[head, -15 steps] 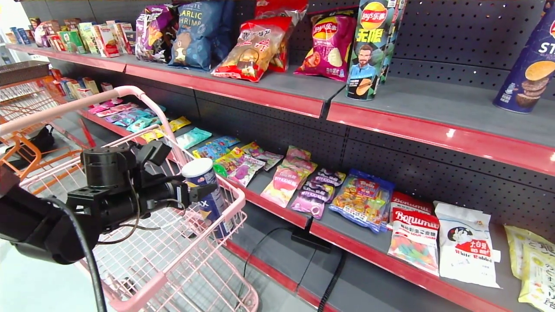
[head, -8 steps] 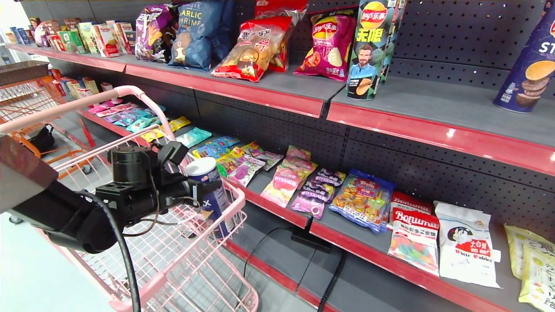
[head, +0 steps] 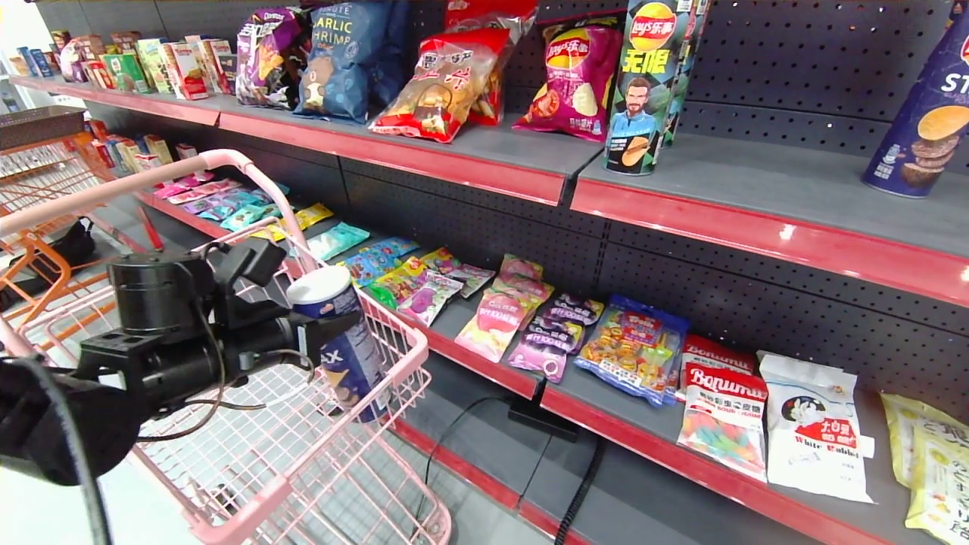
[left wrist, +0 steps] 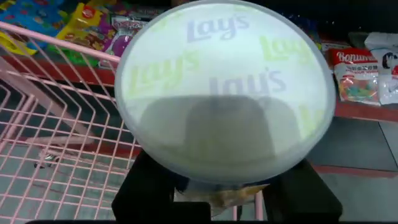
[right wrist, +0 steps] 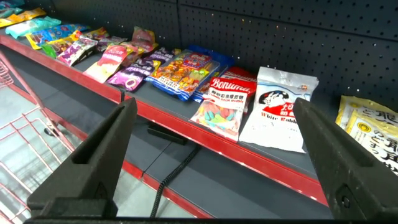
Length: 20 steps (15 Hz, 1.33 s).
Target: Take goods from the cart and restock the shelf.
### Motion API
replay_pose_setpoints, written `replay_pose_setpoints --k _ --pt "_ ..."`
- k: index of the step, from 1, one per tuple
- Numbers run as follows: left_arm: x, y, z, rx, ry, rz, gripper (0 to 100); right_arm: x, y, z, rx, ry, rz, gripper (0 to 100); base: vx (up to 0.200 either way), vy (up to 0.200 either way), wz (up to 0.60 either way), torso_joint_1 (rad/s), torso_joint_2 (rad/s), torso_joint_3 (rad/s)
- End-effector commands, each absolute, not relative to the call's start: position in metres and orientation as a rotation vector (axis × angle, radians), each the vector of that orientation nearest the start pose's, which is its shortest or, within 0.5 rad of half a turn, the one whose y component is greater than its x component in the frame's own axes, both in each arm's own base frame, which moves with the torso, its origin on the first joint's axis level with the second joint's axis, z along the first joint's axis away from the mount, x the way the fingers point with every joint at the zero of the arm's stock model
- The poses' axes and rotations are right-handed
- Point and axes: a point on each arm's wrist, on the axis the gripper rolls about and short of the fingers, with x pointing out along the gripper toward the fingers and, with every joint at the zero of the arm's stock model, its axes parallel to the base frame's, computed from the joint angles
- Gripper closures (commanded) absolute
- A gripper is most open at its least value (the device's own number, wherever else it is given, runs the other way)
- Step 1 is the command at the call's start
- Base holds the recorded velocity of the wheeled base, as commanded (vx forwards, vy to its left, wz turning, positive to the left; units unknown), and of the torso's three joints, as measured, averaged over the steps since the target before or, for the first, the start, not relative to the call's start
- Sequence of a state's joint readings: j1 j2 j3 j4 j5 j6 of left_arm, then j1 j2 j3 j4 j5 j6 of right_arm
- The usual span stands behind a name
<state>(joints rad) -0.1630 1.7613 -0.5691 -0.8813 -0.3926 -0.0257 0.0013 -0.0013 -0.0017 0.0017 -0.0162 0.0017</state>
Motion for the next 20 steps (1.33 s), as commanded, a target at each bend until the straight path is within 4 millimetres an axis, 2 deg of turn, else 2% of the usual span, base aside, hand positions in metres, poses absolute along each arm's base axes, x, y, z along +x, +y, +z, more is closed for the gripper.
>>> replay_pose_setpoints --k 1,2,3,4,5,6,7,11,12,14,20 --pt "0.230 -0.036 0.168 -0.050 0.183 -0.506 100 -0.023 0.000 0.076 0.002 0.000 -0.014 0 0.000 0.000 0.00 0.000 0.00 0.000" --pt "0.221 -0.034 0.172 -0.048 0.166 -0.503 100 -0.023 0.000 0.076 0.002 0.000 -0.014 0 0.000 0.000 0.00 0.000 0.00 0.000" --pt "0.205 -0.032 0.180 -0.044 0.140 -0.504 100 -0.023 0.000 0.076 0.002 0.000 -0.014 0 0.000 0.000 0.00 0.000 0.00 0.000" --pt "0.172 -0.028 0.199 -0.036 0.094 -0.506 100 -0.023 0.000 0.076 0.002 0.000 -0.014 0 0.000 0.000 0.00 0.000 0.00 0.000" --pt "0.163 -0.027 0.204 -0.035 0.081 -0.507 100 -0.023 0.000 0.076 0.002 0.000 -0.014 0 0.000 0.000 0.00 0.066 -0.23 -0.173" --pt "0.136 -0.024 0.217 -0.029 0.045 -0.506 100 -0.023 0.000 0.076 0.002 0.000 -0.014 0 0.000 0.000 0.00 0.090 -0.34 -0.246" --pt "0.117 -0.022 0.224 -0.027 0.026 -0.503 100 -0.023 0.000 0.076 0.002 0.000 -0.014 0 0.000 0.000 0.00 0.129 -0.42 -0.276" --pt "0.067 -0.016 0.229 -0.025 0.011 -0.488 100 -0.023 0.000 0.076 0.002 0.000 -0.014 0 0.000 0.000 0.00 0.159 -0.49 -0.327" --pt "0.057 -0.015 0.230 -0.020 -0.013 -0.482 100 -0.023 0.000 0.076 0.002 0.000 -0.014 0 0.000 0.000 0.00 0.183 -0.53 -0.354" --pt "0.051 -0.013 0.231 -0.016 -0.041 -0.447 100 -0.023 0.000 0.076 0.002 0.000 -0.015 0 0.000 0.000 0.00 0.188 -0.53 -0.347" --pt "0.043 -0.011 0.231 -0.015 -0.074 -0.384 100 -0.023 0.000 0.076 0.003 0.000 -0.015 0 0.000 0.000 0.00 0.231 -0.58 -0.357"
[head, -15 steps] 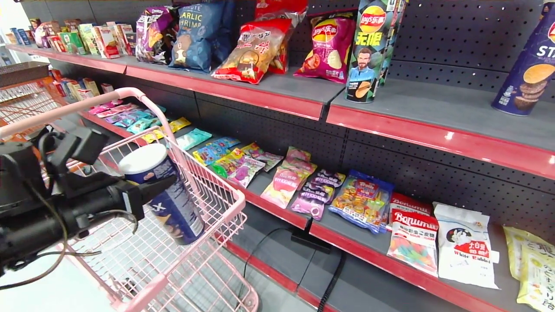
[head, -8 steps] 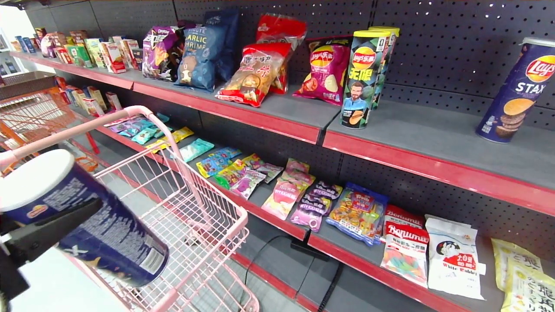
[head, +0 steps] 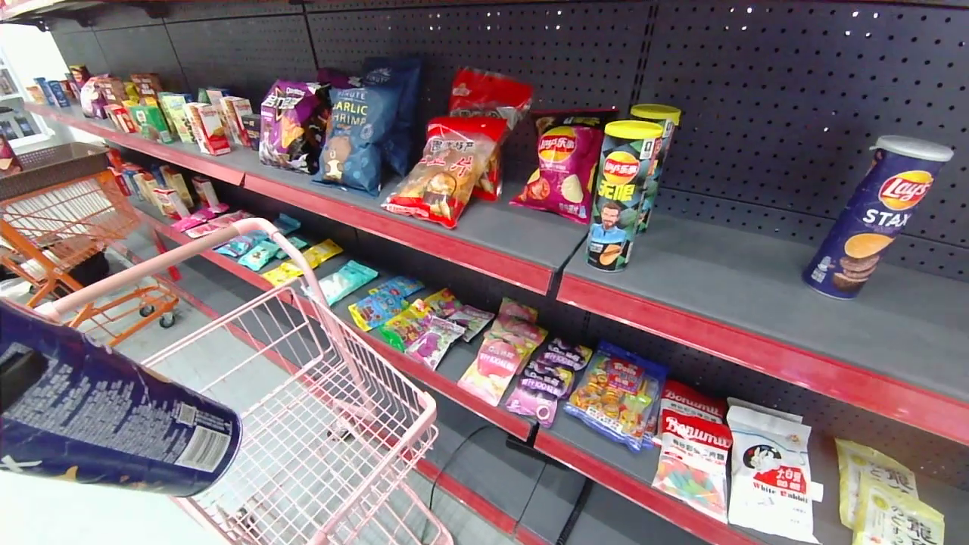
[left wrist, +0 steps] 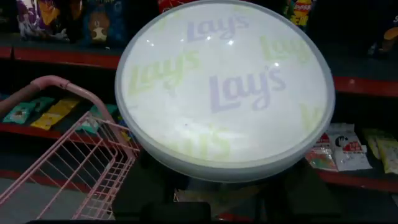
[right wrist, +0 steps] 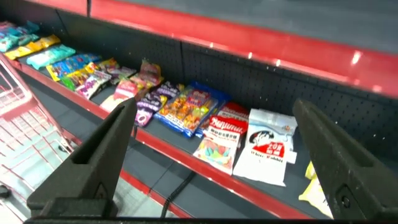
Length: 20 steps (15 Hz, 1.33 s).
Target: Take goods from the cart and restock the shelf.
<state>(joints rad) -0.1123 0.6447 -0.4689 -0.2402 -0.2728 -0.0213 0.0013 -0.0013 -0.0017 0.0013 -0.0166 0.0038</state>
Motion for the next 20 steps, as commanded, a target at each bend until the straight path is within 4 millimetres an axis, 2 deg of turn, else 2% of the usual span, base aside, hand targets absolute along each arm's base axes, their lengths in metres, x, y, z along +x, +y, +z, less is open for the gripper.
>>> replay_pose_setpoints --k 1,3,12,15,20 --pt "0.0423 -0.0108 0.2314 -0.015 -0.076 -0.384 100 -0.0229 -0.0004 0.0757 0.005 0.000 -0.015 0 0.000 0.000 -0.60 0.251 -0.62 -0.364" --pt "0.0421 -0.0105 0.2310 -0.014 -0.076 -0.370 100 -0.0229 -0.0004 0.0757 0.003 0.000 -0.015 0 0.000 0.000 -0.60 0.122 -0.32 -0.166" --pt "0.0463 -0.0109 0.2263 0.051 -0.059 -0.364 100 -0.0229 -0.0004 0.0757 0.003 0.000 -0.015 0 0.000 0.000 -0.60 0.015 -0.01 -0.011" --pt "0.0447 -0.0108 0.2258 0.065 -0.067 -0.366 100 -0.0229 -0.0004 0.0757 0.002 0.000 -0.014 0 0.000 0.000 0.00 0.000 0.00 0.000" --pt "0.0447 -0.0108 0.2263 0.068 -0.069 -0.368 100 -0.0229 -0.0004 0.0757 0.002 0.000 -0.015 0 0.200 0.000 0.00 0.001 0.00 0.004"
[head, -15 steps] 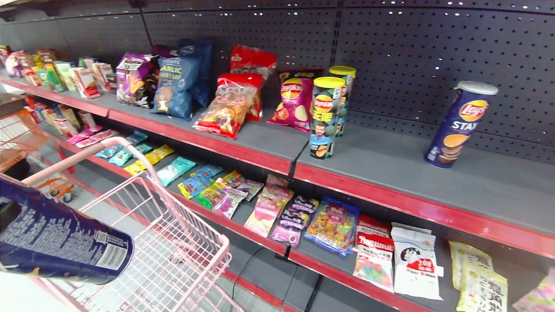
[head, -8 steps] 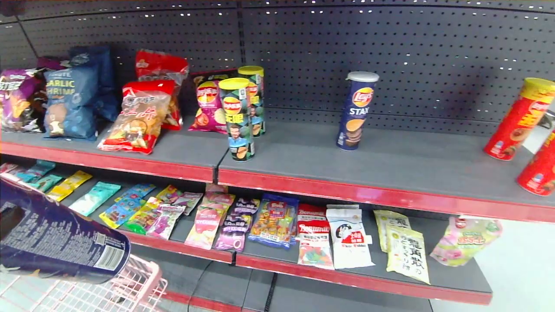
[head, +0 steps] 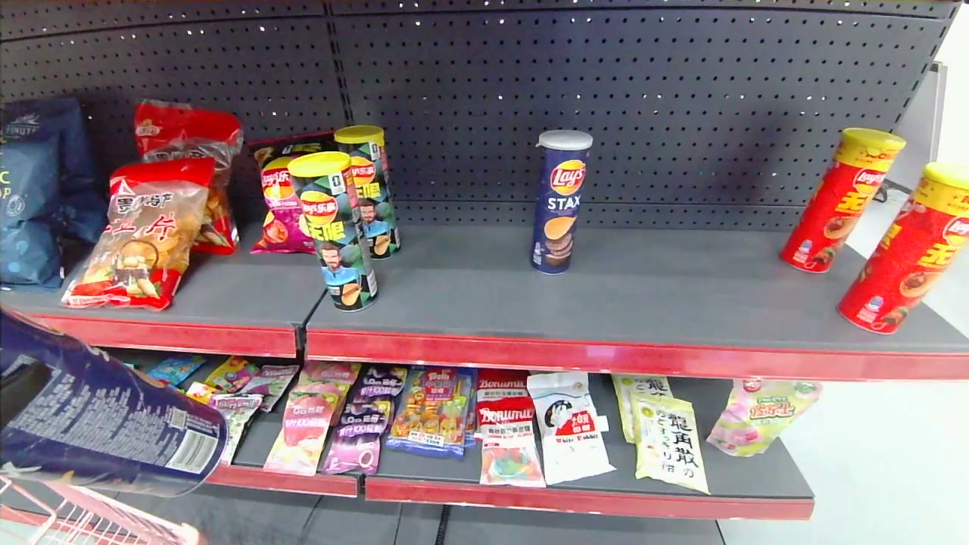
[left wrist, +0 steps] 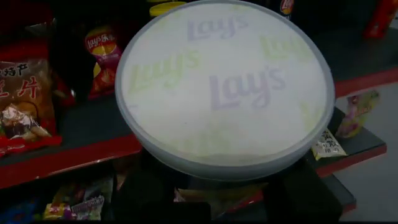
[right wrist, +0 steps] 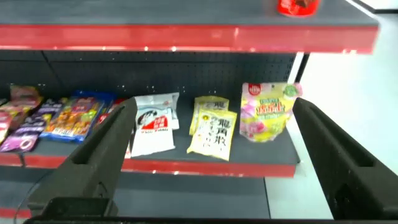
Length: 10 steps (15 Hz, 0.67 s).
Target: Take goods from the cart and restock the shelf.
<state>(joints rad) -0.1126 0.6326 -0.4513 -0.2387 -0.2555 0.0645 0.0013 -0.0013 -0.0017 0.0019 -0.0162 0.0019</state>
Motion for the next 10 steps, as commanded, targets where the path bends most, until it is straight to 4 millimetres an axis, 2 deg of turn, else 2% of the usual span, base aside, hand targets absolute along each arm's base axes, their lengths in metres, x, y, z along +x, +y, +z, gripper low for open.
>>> replay_pose_setpoints --k 1,3,6,10 --pt "0.045 -0.011 0.226 0.074 -0.068 -0.367 100 -0.023 0.000 0.076 0.002 0.000 -0.014 0 0.200 0.000 0.00 0.017 0.00 0.002" --pt "0.044 -0.011 0.225 0.087 -0.071 -0.367 100 -0.023 0.000 0.076 0.002 0.000 -0.014 0 0.200 0.000 0.00 0.005 0.00 0.005" --pt "0.043 -0.011 0.225 0.101 -0.078 -0.371 100 -0.023 0.000 0.076 0.002 0.000 -0.015 0 0.000 0.000 0.00 0.000 0.00 0.000" --pt "0.026 -0.009 0.204 0.123 -0.087 -0.374 100 -0.023 0.000 0.076 -0.009 0.005 -0.002 0 0.000 0.000 0.00 0.000 0.00 0.000"
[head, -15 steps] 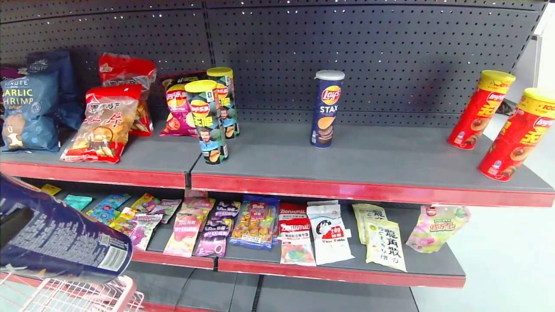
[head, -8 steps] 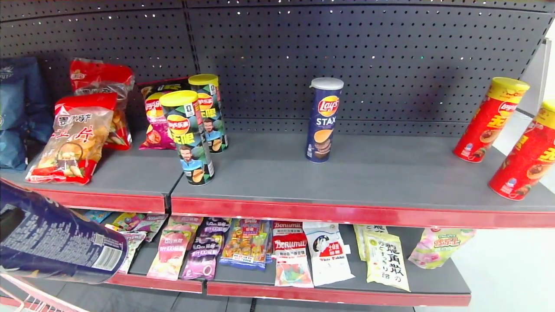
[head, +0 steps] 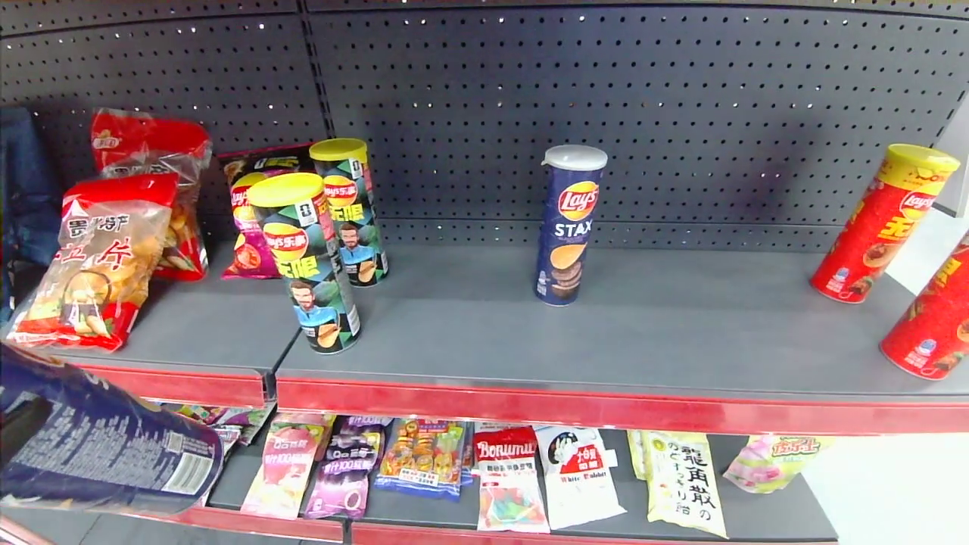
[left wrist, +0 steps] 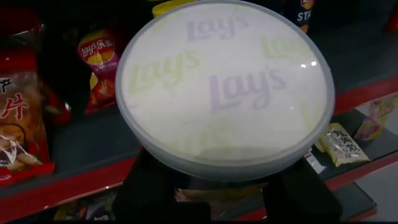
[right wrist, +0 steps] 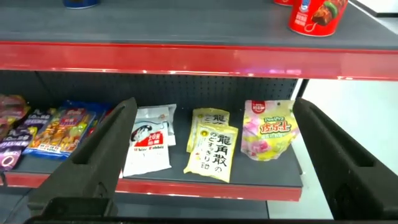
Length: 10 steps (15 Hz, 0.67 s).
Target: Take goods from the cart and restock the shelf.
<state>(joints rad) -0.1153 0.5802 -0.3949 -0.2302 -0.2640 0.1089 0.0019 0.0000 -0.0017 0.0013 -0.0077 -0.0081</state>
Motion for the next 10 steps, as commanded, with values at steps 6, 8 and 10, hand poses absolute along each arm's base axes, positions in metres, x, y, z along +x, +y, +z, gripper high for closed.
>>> replay_pose_setpoints --k 6,8,10 --pt "-0.004 -0.005 0.181 0.136 -0.084 -0.373 100 -0.021 0.000 0.077 -0.057 0.017 0.002 0 0.000 0.000 0.00 0.000 0.00 0.000" --pt "-0.011 -0.004 0.175 0.135 -0.065 -0.366 100 -0.023 0.000 0.077 -0.061 -0.005 0.012 0 0.000 0.000 0.00 0.000 0.00 0.000" --pt "-0.016 -0.004 0.169 0.133 -0.043 -0.363 100 -0.023 0.001 0.079 -0.073 -0.023 0.048 0 0.000 0.000 0.00 0.000 0.00 0.000"
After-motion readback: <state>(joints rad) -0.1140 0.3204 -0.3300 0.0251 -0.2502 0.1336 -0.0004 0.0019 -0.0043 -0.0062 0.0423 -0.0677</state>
